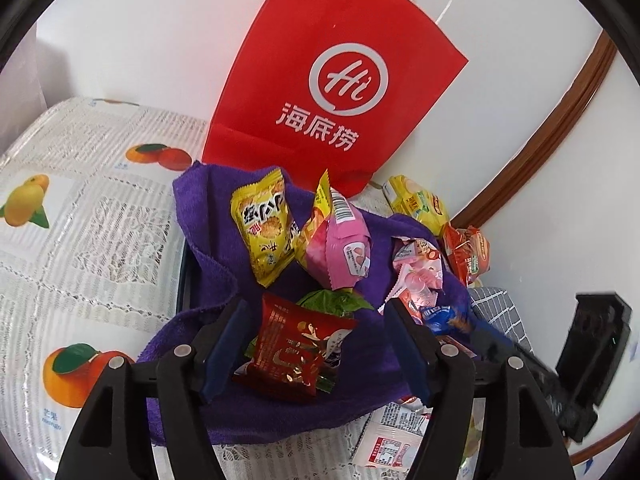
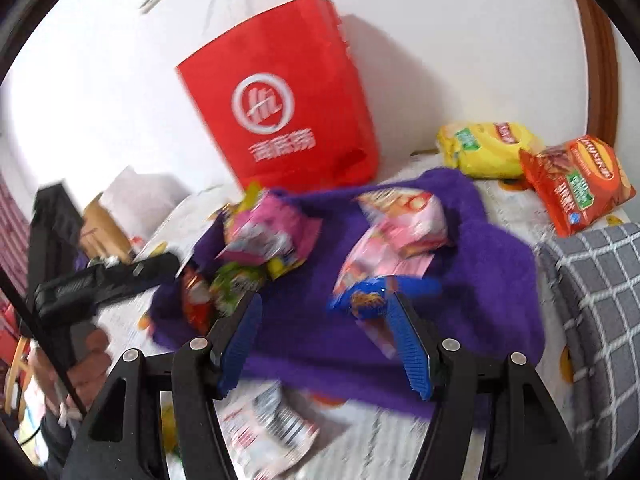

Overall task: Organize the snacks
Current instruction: 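Open both tools to release the packets onto the purple towel, then grasp the white packet with the nutrition label using the right tool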

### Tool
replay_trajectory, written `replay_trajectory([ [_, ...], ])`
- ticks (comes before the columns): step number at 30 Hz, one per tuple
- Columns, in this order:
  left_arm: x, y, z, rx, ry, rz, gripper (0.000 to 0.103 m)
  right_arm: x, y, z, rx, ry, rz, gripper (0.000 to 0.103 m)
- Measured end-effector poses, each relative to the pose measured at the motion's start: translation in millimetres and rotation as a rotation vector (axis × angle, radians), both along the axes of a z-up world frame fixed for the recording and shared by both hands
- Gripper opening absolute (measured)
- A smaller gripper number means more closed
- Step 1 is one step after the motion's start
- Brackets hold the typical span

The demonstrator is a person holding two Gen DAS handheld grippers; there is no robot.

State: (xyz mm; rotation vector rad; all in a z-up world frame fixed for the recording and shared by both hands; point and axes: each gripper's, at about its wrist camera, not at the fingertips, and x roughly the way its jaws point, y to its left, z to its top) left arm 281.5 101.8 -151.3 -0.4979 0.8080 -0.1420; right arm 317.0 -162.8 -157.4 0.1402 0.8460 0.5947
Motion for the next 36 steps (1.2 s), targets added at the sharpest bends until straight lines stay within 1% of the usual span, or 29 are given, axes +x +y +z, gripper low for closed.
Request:
replay_trajectory([
  [2, -1, -1, 2, 0.006, -0.003, -0.001, 0.068, -18, 5, 1, -0.029, -0.012, 0.03, 0.065],
  [3, -2, -2, 3, 0.005, -0.004, -0.004, 0.068, -25, 7, 1, -0.044, -0.019, 0.041, 0.067],
  [4, -2, -3, 4, 0.002, -0.004, -0.009, 0.068, -32, 9, 0, -0.069, -0.028, 0.045, 0.071],
  [5, -3, -4, 5, -0.004, -0.005, -0.015, 0.069, -40, 10, -1, -0.095, -0.035, 0.04, 0.073],
  [7, -5, -5, 7, -0.009, -0.01, -0.023, 0.069, -48, 13, -4, -0.106, -0.023, 0.06, 0.073],
  [10, -7, -8, 11, -0.013, -0.017, -0.035, 0.069, -60, 24, -10, -0.145, -0.012, 0.13, 0.074],
  [15, -10, -9, 14, -0.031, -0.024, -0.052, 0.069, -70, 50, -25, -0.273, -0.041, 0.233, 0.08],
  [20, -12, -7, 18, -0.05, -0.031, -0.058, 0.069, -74, 71, -38, -0.439, -0.088, 0.303, 0.081],
  [22, -13, -6, 19, -0.061, -0.032, -0.06, 0.069, -73, 77, -42, -0.475, -0.106, 0.322, 0.081],
  [25, -13, -6, 20, -0.065, -0.032, -0.063, 0.069, -67, 87, -51, -0.53, -0.101, 0.338, 0.081],
  [26, -13, -6, 20, -0.066, -0.03, -0.064, 0.069, -65, 89, -51, -0.517, -0.103, 0.339, 0.081],
  [28, -13, -5, 19, -0.071, -0.028, -0.061, 0.069, -60, 88, -51, -0.503, -0.079, 0.335, 0.08],
  [29, -13, -4, 19, -0.074, -0.026, -0.059, 0.069, -58, 86, -52, -0.484, -0.06, 0.33, 0.074],
  [30, -13, -3, 19, -0.078, -0.026, -0.057, 0.069, -56, 83, -52, -0.459, -0.037, 0.32, 0.072],
  [33, -14, 0, 19, -0.092, -0.026, -0.049, 0.069, -61, 77, -51, -0.44, -0.028, 0.291, 0.066],
  [34, -14, 0, 19, -0.095, -0.026, -0.049, 0.069, -63, 74, -49, -0.434, -0.03, 0.28, 0.063],
  [36, -16, 0, 19, -0.098, -0.024, -0.049, 0.069, -67, 66, -43, -0.409, -0.034, 0.238, 0.062],
])
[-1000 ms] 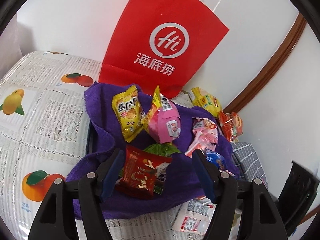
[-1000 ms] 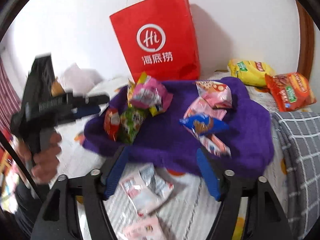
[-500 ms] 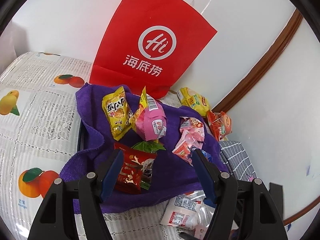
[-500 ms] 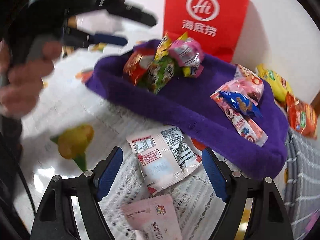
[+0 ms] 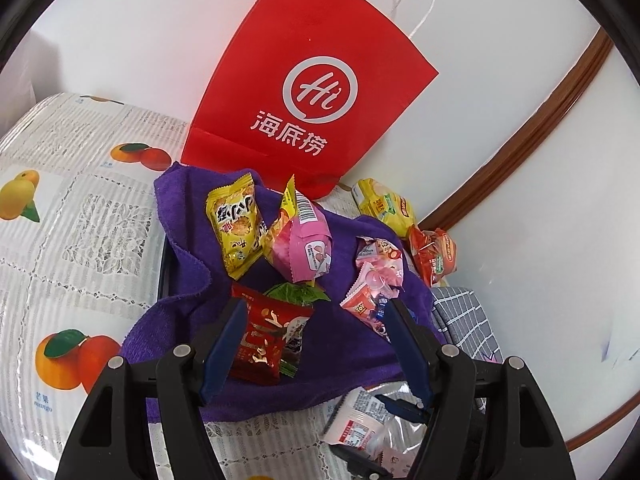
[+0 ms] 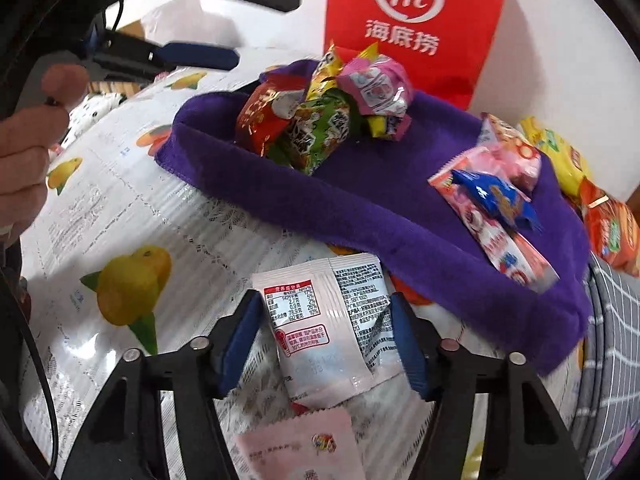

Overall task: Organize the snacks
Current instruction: 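Grasp the white packet with the nutrition label using the right tool, then move the left tool toward the pink packet on the sheet while the right tool holds the white packet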

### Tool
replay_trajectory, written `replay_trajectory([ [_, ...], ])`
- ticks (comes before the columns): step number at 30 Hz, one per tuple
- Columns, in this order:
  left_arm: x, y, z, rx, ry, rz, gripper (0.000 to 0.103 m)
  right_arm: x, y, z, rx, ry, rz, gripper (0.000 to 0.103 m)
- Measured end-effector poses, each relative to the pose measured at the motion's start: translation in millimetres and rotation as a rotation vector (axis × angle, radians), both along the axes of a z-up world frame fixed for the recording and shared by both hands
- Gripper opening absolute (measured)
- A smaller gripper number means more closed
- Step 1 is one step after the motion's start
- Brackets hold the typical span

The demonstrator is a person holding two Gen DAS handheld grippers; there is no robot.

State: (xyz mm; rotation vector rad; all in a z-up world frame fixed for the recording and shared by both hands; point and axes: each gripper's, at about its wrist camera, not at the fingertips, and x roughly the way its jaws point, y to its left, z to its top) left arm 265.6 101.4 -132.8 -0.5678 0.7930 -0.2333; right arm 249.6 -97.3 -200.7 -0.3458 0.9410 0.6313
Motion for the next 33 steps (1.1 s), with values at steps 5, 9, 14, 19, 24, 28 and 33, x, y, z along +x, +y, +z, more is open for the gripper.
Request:
replay_trajectory([
  [5, -12, -10, 5, 0.067, -0.014, -0.011, 0.069, -10, -33, 27, 0.108, -0.033, -0.123, 0.062],
  [9, -32, -19, 2, 0.106, -0.007, -0.02, 0.069, -14, -64, 45, 0.173, -0.039, -0.23, 0.062],
  [14, -55, -41, -10, 0.159, 0.029, -0.073, 0.069, -13, -107, 54, 0.287, -0.044, -0.368, 0.062],
  [19, -71, -69, -28, 0.19, 0.106, -0.128, 0.069, -23, -135, 58, 0.326, -0.032, -0.445, 0.062],
  [24, -94, -101, -41, 0.164, 0.161, -0.213, 0.069, -49, -168, 58, 0.331, -0.032, -0.508, 0.062],
  [28, -108, -122, -58, 0.107, 0.222, -0.267, 0.069, -75, -195, 60, 0.352, -0.044, -0.55, 0.062],
  [33, -122, -138, -58, 0.112, 0.198, -0.258, 0.072, -103, -217, 64, 0.359, -0.053, -0.576, 0.062],
])
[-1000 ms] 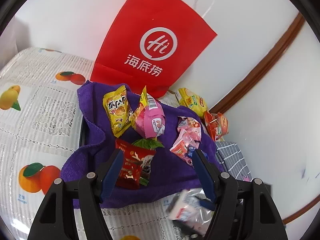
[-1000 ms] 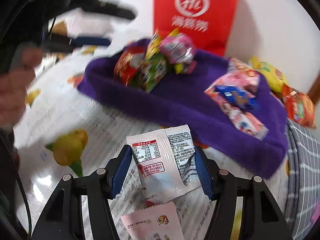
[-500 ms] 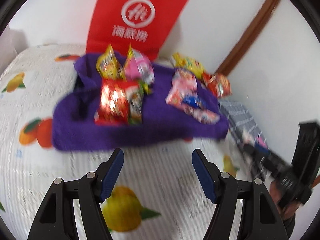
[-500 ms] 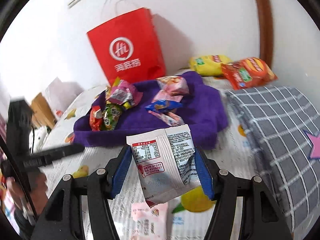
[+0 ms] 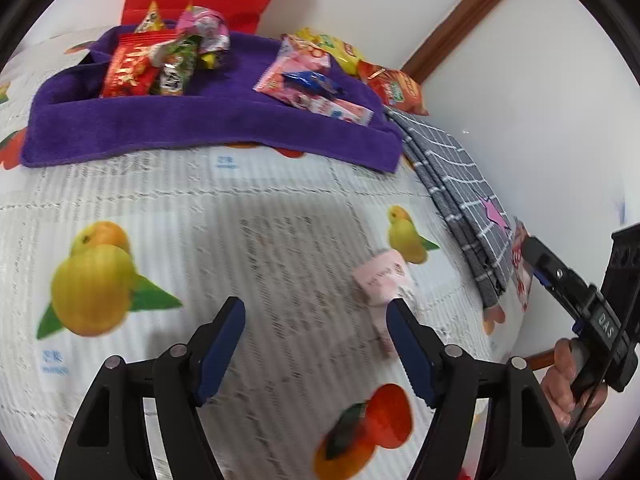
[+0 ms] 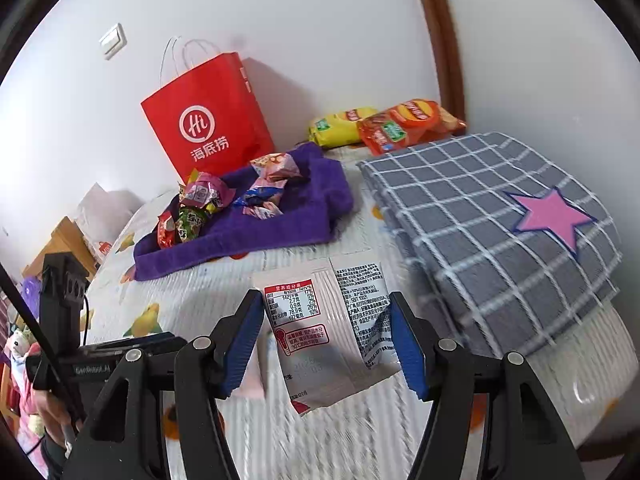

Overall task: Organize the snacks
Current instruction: 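Move the left tool toward the pink packet on the sheet while the right tool holds the white packet, then grasp the pink packet with the left tool while the right tool holds the white packet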

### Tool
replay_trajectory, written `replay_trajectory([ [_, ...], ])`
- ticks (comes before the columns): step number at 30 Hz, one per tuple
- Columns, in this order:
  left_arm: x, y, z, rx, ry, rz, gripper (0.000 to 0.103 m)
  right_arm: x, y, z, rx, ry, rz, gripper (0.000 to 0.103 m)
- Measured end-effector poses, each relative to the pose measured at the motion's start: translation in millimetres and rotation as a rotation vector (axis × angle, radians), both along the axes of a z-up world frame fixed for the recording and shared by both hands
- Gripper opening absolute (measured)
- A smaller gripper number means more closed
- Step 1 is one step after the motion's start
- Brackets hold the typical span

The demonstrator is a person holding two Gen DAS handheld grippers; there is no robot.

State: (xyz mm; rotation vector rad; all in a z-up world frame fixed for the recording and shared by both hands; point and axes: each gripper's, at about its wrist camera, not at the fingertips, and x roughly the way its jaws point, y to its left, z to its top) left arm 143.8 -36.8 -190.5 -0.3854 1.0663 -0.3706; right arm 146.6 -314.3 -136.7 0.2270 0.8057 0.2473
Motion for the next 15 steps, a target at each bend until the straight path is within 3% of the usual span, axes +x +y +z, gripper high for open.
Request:
replay_trajectory([
  [3, 1, -12, 1, -0.052, 0.019, -0.027, 0.072, -13, -12, 3, 0.007, -0.007, -0.012, 0.062],
  [11, 11, -61, 0, -0.064, 0.02, -0.076, 0.078, -34, -32, -2, 0.032, 0.013, -0.034, 0.062],
  [13, 13, -71, -1, -0.04, 0.026, -0.082, 0.078, -35, -33, -4, 0.026, 0.019, -0.044, 0.062],
  [15, 14, -84, 1, 0.036, 0.009, -0.081, 0.076, -36, -36, -7, 0.032, 0.03, -0.055, 0.062],
])
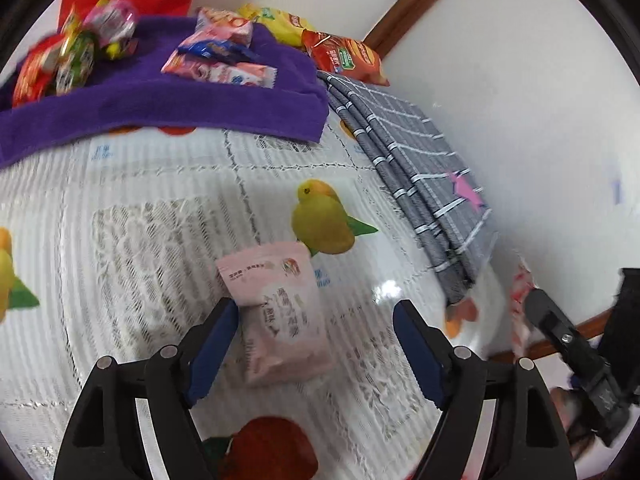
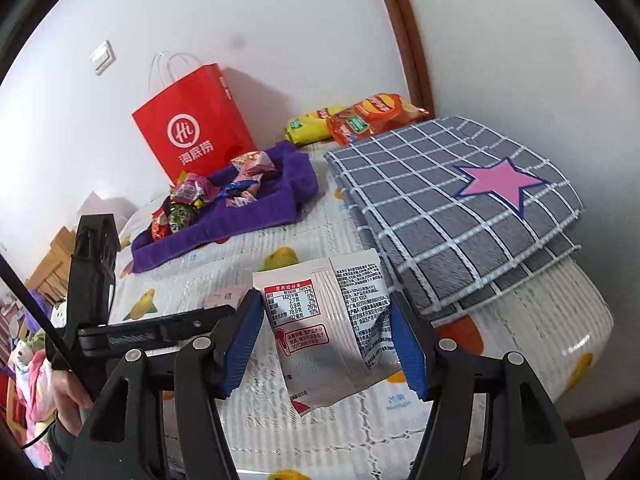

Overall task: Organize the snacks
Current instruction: 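Grasp the pink packet with the left tool while the right tool holds the white packet, then carry the pink packet onto the purple towel while the right tool carries the white packet there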

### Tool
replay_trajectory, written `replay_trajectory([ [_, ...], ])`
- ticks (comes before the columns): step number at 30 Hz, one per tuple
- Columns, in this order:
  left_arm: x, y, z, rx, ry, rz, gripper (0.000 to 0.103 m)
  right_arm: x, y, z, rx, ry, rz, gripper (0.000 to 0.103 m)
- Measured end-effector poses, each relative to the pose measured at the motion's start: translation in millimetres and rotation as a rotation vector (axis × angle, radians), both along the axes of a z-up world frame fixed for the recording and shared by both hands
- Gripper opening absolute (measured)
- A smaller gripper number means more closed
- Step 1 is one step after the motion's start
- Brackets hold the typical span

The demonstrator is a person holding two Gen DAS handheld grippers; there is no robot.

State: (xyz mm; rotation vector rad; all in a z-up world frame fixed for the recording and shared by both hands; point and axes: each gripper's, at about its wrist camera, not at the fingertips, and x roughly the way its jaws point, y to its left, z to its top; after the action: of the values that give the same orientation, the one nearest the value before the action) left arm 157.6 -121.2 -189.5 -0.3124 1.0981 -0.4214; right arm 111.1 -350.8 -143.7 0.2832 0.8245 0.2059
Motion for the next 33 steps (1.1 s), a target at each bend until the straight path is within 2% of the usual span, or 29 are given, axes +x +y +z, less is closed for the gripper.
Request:
replay_trajectory([
  [2, -2, -14, 0, 0.1, -0.027, 0.002, 0.073, 0, -2, -3, 0.005, 0.011, -0.004, 0.062],
  [4, -6, -25, -1, 0.225, -0.065, 0.0, 0.062, 0, -3, -5, -0.01, 0.018, -0.007, 0.062],
  [6, -9, -27, -1, 0.305, -0.092, 0.005, 0.045, 0, -2, -6, -0.029, 0.021, -0.013, 0.062],
  [7, -10, -27, -1, 0.339, -0.101, 0.009, 0.042, -1, -2, -7, -0.03, 0.023, -0.013, 0.062],
  [10, -10, -18, 0, 0.325, -0.099, 0.008, 0.033, 0, 0, -6, -0.017, 0.026, -0.005, 0.062],
  [13, -7, 0, 3, 0.256, -0.063, 0.016, 0.033, 3, 5, -2, -0.022, 0.022, 0.005, 0.062],
  [21, -7, 39, 13, 0.209, -0.04, 0.092, 0.033, 23, 31, 14, -0.028, -0.005, 0.051, 0.062],
  [29, 4, 81, 44, 0.192, -0.094, 0.155, 0.033, 65, 71, 35, -0.054, -0.043, 0.11, 0.062],
  [33, 15, 102, 60, 0.187, -0.129, 0.183, 0.033, 93, 88, 41, -0.033, -0.049, 0.135, 0.062],
])
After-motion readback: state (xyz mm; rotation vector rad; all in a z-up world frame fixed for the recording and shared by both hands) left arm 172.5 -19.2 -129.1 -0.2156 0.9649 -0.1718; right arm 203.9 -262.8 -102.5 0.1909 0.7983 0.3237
